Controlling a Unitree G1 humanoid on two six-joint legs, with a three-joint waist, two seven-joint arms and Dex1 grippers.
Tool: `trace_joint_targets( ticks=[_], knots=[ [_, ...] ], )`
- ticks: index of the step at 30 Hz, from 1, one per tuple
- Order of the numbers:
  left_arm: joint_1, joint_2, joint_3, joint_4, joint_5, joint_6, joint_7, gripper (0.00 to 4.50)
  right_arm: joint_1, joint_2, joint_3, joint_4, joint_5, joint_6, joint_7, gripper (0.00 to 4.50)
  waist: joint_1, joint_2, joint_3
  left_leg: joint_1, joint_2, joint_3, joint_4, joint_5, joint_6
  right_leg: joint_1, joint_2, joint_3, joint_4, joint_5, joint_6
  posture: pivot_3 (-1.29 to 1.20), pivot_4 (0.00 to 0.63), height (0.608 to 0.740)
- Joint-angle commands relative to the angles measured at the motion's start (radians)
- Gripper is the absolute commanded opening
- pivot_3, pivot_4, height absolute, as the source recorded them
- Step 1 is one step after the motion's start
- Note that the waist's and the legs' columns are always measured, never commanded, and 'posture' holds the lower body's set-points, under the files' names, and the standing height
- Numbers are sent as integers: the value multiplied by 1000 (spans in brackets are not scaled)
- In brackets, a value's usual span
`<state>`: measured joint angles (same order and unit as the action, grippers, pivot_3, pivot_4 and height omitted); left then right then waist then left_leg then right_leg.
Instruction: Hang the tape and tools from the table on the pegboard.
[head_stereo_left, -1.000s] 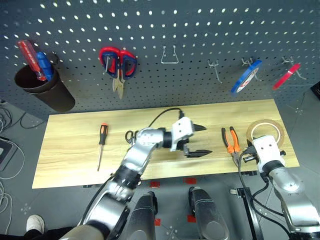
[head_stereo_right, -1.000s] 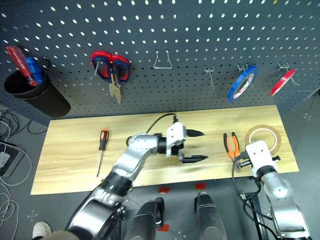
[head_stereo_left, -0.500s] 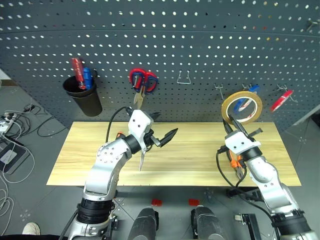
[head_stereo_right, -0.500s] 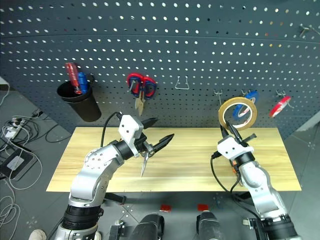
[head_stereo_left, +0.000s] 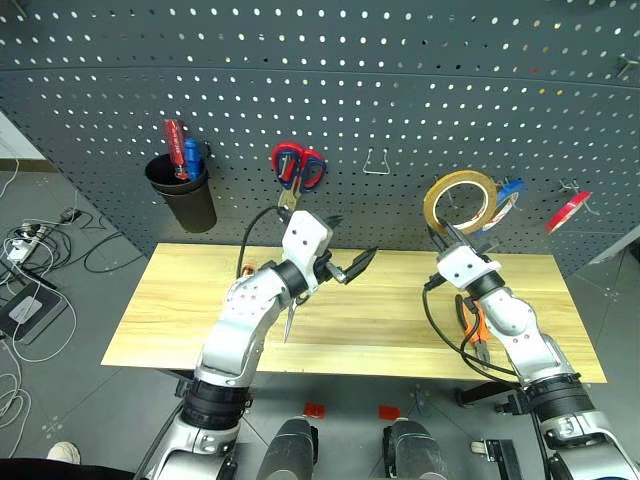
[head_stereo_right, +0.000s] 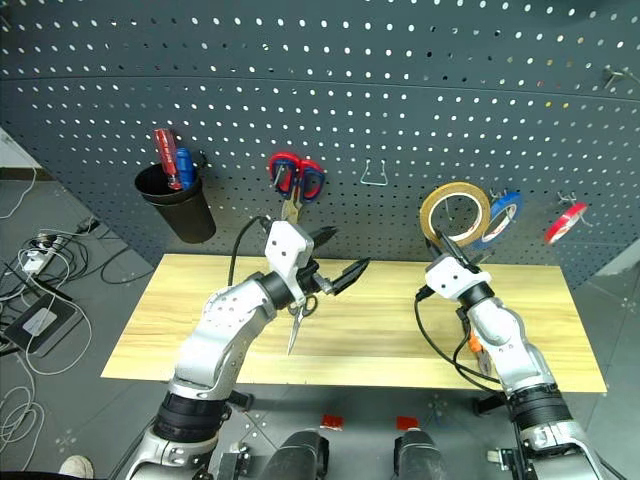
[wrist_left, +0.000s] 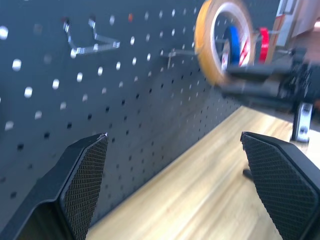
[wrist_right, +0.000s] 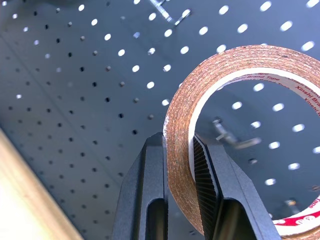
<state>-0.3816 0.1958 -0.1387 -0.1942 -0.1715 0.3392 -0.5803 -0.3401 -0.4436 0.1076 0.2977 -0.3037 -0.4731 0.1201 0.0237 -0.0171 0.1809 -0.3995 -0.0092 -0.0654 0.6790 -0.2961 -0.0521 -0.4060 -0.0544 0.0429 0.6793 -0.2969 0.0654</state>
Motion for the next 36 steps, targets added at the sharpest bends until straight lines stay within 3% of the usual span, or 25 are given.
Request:
trace_joint_targets(
  ticks=[1,10,11,21,25,30,34,36],
  knots=[
    [-13,-6,-16,-14,-11,-22,-4,4500,-21,9,0,-22,31,-26,26,423,-1,0,-3,0,0,0,0,0,0,0,0,0,0,0,0,98,105,740],
    [0,-2,-29,-27,-17,-18,-5,4500,-24,40,-2,-13,91,-4,111,423,0,0,-13,0,0,0,0,0,0,0,0,0,0,0,0,96,107,740],
    [-3,-3,-30,-24,-18,-18,-5,4500,-23,40,-7,-13,93,-3,111,1178,0,0,-14,0,0,0,0,0,0,0,0,0,0,0,0,96,109,740],
    [19,9,-33,-29,-20,-24,-15,4500,63,32,-53,-81,137,90,131,4406,0,0,-25,1,0,0,0,0,0,0,0,0,1,0,0,89,123,740],
    [60,29,-29,-44,-26,-16,-28,4500,168,33,-80,-200,184,257,164,4461,-1,0,-25,1,0,0,0,0,1,0,0,1,1,0,0,88,137,740],
    [155,110,-73,-31,-8,-20,-100,4500,274,49,-122,-373,295,757,225,4461,-2,1,-24,1,1,-3,0,-1,2,1,0,1,1,0,0,72,177,740],
    [185,169,-103,-36,3,-38,-149,4500,230,116,-220,-452,386,1142,151,4461,-3,4,-16,2,1,-6,0,-3,6,1,0,1,1,0,0,46,228,740],
    [167,174,-102,-27,-7,-33,-160,4500,182,126,-241,-449,393,1250,125,4461,-5,7,-13,2,1,-6,1,-4,7,2,0,1,1,0,-1,43,243,740]
  ],
)
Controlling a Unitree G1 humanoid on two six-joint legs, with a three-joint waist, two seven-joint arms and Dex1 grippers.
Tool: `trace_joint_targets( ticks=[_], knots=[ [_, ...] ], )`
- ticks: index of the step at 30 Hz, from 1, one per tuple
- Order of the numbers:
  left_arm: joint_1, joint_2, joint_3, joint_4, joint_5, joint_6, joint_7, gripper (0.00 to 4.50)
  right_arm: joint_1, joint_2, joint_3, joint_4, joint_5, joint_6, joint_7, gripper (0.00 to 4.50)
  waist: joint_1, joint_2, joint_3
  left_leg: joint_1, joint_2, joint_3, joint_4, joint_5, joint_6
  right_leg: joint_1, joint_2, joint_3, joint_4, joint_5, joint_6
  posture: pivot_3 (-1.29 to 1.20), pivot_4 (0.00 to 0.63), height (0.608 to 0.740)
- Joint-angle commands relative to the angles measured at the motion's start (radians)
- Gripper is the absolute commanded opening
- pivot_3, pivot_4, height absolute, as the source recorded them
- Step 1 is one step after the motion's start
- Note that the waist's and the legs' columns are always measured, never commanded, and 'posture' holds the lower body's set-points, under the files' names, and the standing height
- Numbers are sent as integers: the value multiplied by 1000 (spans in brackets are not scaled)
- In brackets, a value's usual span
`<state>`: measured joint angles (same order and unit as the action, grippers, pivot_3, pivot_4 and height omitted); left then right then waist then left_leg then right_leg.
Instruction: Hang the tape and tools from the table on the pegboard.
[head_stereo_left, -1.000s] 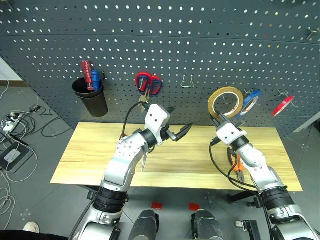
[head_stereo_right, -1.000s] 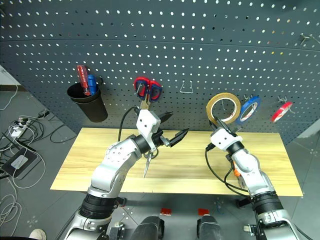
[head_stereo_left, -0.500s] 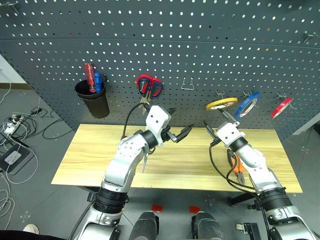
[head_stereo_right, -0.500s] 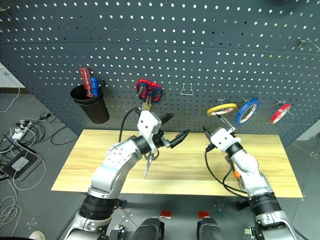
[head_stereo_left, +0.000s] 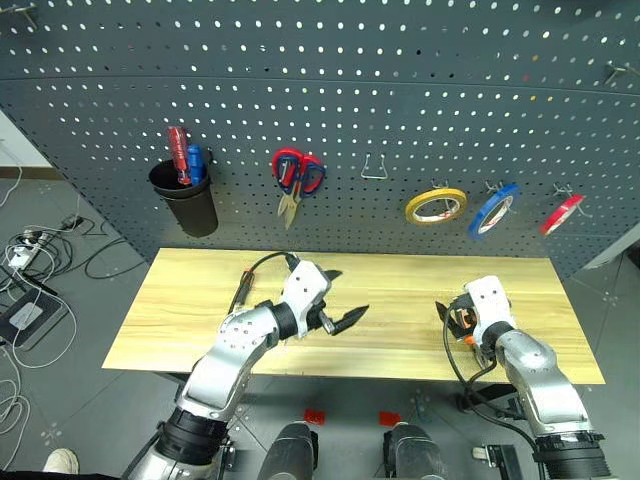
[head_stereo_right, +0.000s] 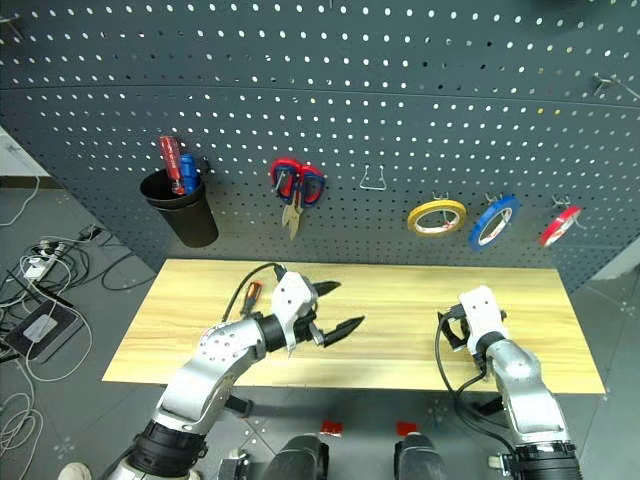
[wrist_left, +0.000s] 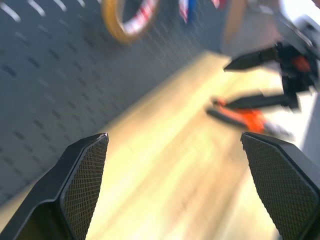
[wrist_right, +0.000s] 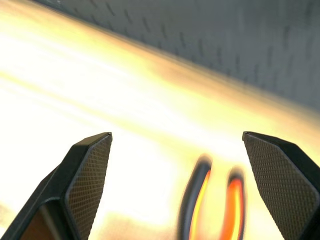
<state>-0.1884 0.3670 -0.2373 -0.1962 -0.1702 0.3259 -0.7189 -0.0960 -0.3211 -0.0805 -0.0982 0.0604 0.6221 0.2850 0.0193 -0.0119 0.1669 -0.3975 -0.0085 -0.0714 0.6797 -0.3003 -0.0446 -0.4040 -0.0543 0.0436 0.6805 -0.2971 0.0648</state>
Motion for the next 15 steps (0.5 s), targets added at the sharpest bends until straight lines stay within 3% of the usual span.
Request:
trace_joint_targets(
  ticks=[1,8,15],
  knots=[
    [-40,3,-2,-18,-11,-16,-26,4500,-86,8,-65,-48,28,197,-57,4461,-1,3,7,0,0,0,0,0,0,0,0,0,0,0,0,42,258,740],
    [-136,-2,18,39,-33,6,-52,4500,-227,35,-164,-25,25,409,-177,4461,-22,2,50,0,-1,-1,0,-1,1,1,0,-2,0,0,0,46,316,740],
    [-134,2,3,27,-50,23,-78,4500,-256,60,-180,-70,55,570,-195,4461,-49,2,84,-2,1,-2,0,-1,2,-1,0,-2,0,0,0,45,340,740]
  ],
)
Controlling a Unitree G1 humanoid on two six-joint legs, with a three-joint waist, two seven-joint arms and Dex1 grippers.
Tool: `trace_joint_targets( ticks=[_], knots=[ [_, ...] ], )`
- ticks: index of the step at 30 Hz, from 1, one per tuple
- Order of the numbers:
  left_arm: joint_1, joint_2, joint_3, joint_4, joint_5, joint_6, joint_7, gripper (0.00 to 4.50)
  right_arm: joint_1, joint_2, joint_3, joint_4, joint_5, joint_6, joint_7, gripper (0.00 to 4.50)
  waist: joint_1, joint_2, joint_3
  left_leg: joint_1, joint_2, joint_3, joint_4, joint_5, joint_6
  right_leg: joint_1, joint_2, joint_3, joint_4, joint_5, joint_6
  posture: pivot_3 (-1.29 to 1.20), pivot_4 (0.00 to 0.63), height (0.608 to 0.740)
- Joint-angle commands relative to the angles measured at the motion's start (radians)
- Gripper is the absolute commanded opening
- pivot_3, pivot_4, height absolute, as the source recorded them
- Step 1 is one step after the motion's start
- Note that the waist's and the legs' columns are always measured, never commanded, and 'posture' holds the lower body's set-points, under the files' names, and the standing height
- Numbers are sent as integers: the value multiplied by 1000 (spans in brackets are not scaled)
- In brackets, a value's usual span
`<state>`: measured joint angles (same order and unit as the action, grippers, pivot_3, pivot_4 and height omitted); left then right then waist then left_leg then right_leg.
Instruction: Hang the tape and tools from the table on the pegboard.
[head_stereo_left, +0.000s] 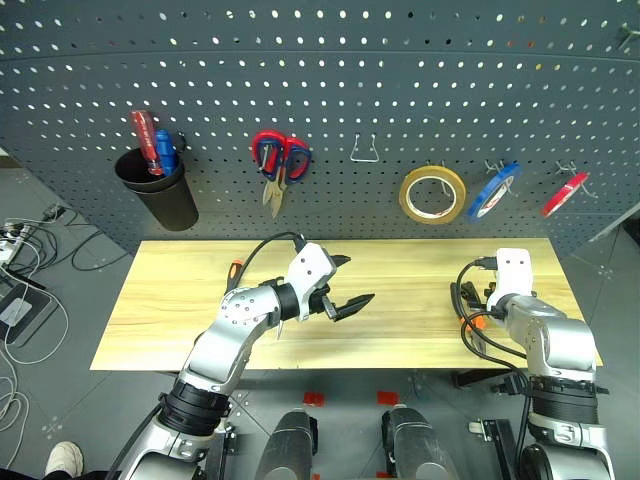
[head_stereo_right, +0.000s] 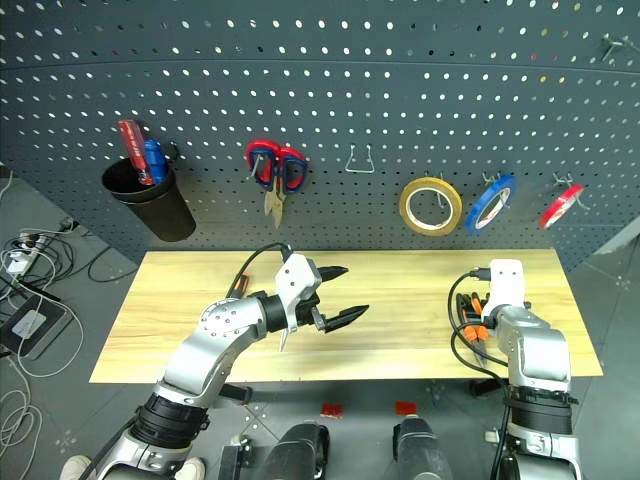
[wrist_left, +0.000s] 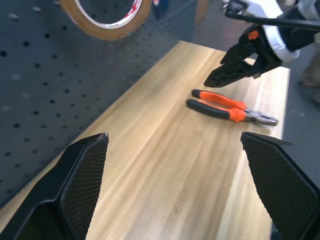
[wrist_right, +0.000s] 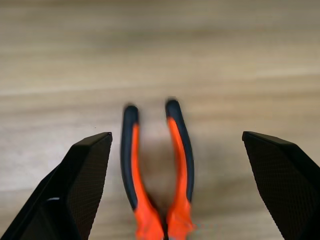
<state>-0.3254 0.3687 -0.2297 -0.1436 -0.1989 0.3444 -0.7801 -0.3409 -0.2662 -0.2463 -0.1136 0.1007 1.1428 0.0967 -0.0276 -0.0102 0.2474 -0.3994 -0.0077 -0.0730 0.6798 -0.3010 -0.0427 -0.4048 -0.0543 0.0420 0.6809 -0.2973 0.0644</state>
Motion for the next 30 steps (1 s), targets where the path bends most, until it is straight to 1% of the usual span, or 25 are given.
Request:
trace_joint_targets(
  ticks=[1,3,5,8,14,18,23,29,30],
  knots=[
    [8,-3,-14,-29,-20,6,-21,4500,-6,6,-11,-59,20,62,-2,4461,-4,1,7,0,0,0,0,0,0,0,0,0,0,0,0,45,340,740],
    [16,-11,-39,-32,-18,8,-34,4500,6,5,-1,-63,21,75,5,4461,-4,0,16,0,0,0,0,0,0,0,0,0,0,0,0,47,356,740],
    [24,-16,-59,-35,-18,11,-46,4500,15,3,3,-64,21,81,10,4461,-4,0,24,0,0,0,0,0,0,0,0,0,0,0,0,47,358,740],
    [35,-6,-99,-38,-5,-2,-80,4500,19,-4,12,-65,27,88,22,4461,-5,0,37,0,0,0,0,0,0,0,-1,1,0,0,0,46,374,740],
    [22,3,-133,-38,-13,-4,-135,4500,19,-28,30,-29,38,84,48,4461,-5,0,65,0,1,0,0,0,0,-1,0,1,1,0,0,42,398,740],
    [9,-1,-135,-31,-12,-5,-154,4500,8,-47,39,26,39,48,58,4461,-4,-3,74,-1,1,-1,0,0,1,-1,0,0,0,0,0,41,403,740],
    [0,-8,-137,-25,-11,-2,-163,4500,-28,-74,69,111,37,-8,84,4461,-5,-3,82,-1,1,0,0,0,1,-1,0,1,0,0,0,38,403,740],
    [1,-15,-137,-31,-15,4,-160,4500,-95,-92,91,195,42,-45,106,4461,-5,-5,91,-1,2,-1,0,0,0,-1,0,0,0,0,0,37,395,740],
    [1,-16,-136,-31,-15,5,-159,4500,-100,-93,89,200,43,-48,106,4285,-5,-5,91,-1,2,-1,0,0,0,-1,-1,0,0,0,0,37,395,740]
  ],
)
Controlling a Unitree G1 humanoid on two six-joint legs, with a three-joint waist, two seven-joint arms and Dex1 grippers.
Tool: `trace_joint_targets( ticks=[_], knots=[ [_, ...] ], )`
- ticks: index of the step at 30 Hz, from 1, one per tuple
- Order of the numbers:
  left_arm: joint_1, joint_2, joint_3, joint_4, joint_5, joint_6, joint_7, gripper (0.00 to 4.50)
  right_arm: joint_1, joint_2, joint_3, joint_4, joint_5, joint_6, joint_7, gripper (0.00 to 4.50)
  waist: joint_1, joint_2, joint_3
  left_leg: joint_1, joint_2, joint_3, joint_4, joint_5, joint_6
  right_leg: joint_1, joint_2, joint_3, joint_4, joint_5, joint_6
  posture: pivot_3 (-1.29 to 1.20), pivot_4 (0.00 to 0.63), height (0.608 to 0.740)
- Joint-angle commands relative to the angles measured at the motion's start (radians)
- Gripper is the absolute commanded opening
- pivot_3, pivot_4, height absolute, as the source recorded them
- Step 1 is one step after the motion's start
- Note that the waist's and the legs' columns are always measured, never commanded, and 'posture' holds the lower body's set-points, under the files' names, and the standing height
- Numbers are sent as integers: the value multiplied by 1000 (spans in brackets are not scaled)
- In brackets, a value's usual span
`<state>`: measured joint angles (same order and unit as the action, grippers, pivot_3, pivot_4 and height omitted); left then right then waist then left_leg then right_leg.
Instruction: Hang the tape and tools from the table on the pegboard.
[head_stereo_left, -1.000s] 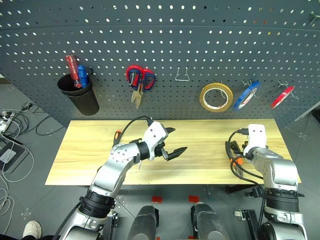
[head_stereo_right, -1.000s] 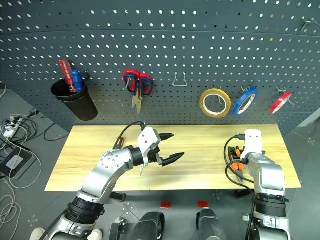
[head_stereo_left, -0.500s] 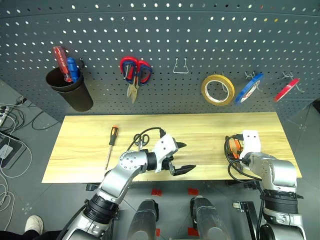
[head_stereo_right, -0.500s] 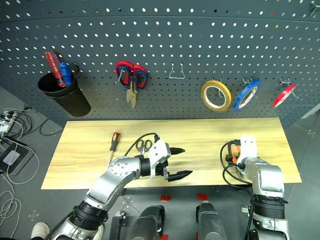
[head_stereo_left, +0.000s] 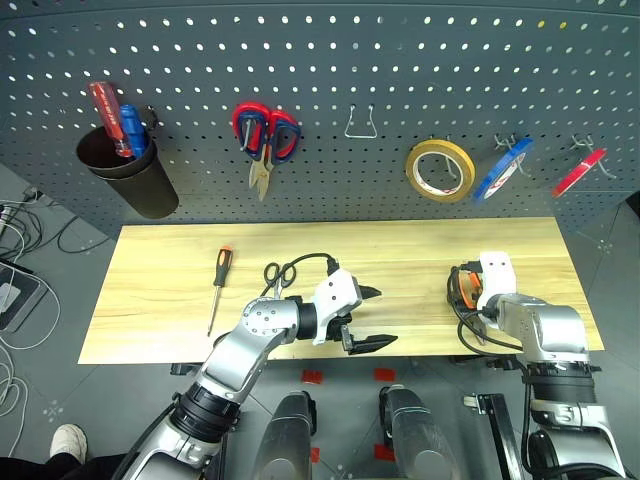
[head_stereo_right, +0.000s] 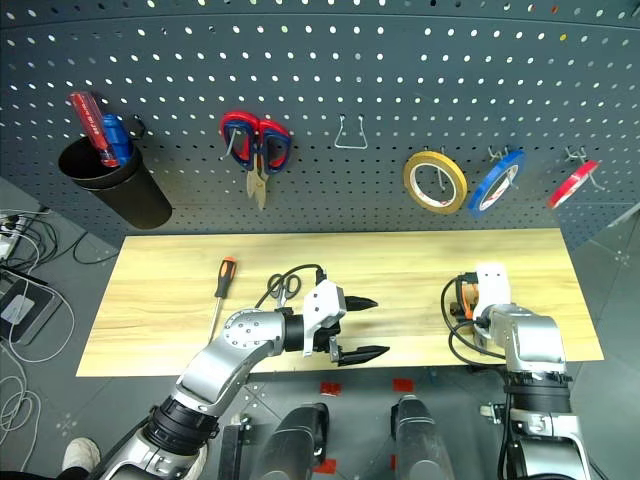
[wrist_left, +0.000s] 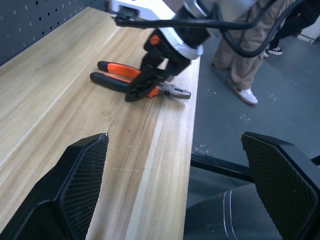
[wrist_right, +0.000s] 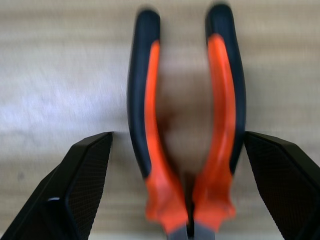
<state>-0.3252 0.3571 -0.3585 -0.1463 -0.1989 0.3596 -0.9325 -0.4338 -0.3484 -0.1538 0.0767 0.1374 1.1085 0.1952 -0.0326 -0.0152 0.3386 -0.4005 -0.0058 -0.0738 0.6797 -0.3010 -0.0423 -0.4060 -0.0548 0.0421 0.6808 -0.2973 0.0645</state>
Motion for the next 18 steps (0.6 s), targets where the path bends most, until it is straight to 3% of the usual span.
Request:
trace_joint_targets(
  ticks=[1,5,13,18],
  knots=[
    [1,-6,-7,-28,-14,-12,-6,4500,-10,-12,-4,15,5,-18,8,4091,0,0,0,0,0,0,0,0,0,0,0,0,0,0,0,39,394,740],
    [1,-10,-6,-25,-13,-14,-2,4500,-12,-20,2,25,2,-32,14,3051,0,0,1,0,0,0,0,0,0,0,0,0,0,0,0,41,391,740],
    [-8,-16,2,-16,-13,-19,-1,4500,10,-54,45,-14,-6,-63,46,3042,0,0,1,0,0,0,0,0,0,0,0,0,0,0,0,39,377,740],
    [31,-10,72,-86,-54,-2,36,4500,79,-78,94,-206,40,-130,142,3042,0,0,0,-1,0,0,-1,0,0,-2,-1,0,-1,0,0,36,329,740]
  ],
)
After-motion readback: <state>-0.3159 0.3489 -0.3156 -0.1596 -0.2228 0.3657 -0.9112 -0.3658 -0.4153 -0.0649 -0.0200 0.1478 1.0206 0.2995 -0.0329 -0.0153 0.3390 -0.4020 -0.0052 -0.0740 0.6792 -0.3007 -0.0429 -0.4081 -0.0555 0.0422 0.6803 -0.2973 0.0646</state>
